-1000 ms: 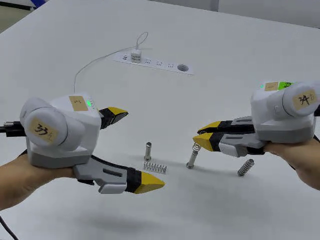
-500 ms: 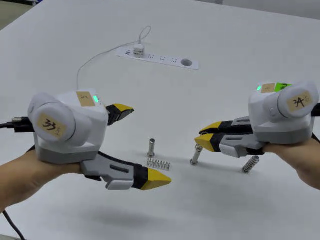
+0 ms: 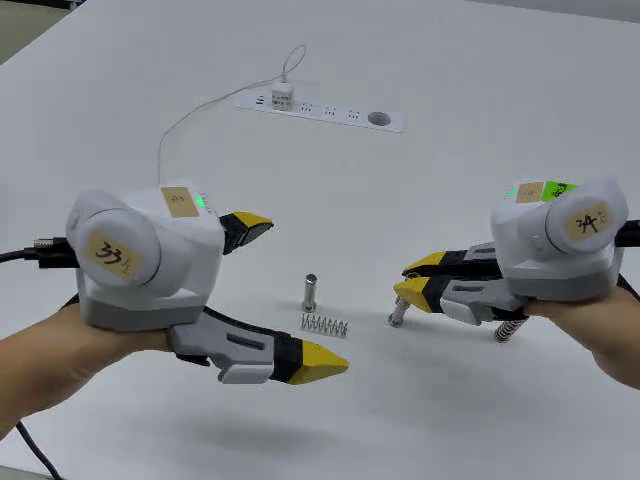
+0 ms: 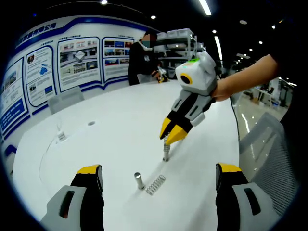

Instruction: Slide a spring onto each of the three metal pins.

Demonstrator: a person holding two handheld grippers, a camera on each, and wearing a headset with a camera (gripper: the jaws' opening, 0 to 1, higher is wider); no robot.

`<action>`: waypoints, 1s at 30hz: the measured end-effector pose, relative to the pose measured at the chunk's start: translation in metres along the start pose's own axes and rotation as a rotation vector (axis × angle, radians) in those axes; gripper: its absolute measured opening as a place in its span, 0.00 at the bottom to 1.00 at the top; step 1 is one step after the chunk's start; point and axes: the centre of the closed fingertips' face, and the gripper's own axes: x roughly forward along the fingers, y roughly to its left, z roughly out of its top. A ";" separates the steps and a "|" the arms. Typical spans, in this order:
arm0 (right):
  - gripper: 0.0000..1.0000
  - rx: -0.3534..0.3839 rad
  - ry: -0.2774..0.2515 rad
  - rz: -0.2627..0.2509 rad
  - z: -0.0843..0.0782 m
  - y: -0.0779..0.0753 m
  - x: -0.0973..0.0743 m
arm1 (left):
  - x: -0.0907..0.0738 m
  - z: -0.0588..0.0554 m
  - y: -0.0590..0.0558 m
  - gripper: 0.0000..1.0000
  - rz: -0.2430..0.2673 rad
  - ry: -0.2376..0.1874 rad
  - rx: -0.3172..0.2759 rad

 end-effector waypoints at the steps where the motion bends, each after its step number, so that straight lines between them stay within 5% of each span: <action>1: 0.11 -0.003 0.002 -0.002 -0.001 0.000 0.001 | 0.001 0.000 0.000 1.00 -0.001 0.000 -0.002; 30: 0.11 0.001 0.034 -0.014 -0.025 -0.002 0.020 | 0.004 -0.016 -0.003 0.99 0.007 0.027 -0.057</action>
